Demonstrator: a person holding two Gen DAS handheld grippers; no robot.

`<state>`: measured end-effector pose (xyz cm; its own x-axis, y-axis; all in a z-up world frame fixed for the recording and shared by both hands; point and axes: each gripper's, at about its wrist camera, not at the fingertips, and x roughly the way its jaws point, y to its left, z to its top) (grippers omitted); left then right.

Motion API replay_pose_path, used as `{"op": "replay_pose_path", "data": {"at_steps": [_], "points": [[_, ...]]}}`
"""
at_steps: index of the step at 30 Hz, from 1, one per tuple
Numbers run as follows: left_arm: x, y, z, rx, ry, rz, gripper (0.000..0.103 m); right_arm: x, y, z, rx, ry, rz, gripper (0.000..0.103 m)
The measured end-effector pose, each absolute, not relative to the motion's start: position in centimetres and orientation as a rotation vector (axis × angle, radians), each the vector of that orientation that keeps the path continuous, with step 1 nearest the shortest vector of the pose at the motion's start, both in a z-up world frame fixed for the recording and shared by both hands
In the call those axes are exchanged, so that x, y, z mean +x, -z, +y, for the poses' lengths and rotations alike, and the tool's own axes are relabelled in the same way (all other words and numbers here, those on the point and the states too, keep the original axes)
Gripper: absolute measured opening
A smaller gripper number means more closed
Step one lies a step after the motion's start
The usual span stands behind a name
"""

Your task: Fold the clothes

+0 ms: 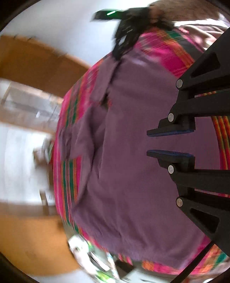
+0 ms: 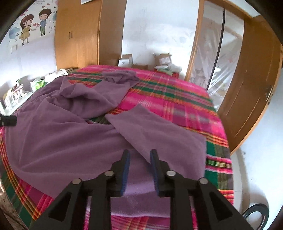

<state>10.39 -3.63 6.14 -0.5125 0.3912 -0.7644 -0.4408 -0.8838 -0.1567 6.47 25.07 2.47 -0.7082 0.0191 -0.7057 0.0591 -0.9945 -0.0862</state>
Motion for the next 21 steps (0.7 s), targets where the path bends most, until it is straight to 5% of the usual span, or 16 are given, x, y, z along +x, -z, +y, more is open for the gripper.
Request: {"op": "replay_pose_path", "data": {"at_steps": [7, 21], "points": [[13.0, -3.7, 2.6, -1.173, -2.197, 0.366, 0.016, 4.7, -0.8, 24.1, 1.262, 2.825, 0.303, 0.032], [16.1, -2.9, 4.5, -1.109, -2.068, 0.516, 0.016, 1.8, 0.4, 24.7, 1.346, 2.873, 0.377, 0.032]]}}
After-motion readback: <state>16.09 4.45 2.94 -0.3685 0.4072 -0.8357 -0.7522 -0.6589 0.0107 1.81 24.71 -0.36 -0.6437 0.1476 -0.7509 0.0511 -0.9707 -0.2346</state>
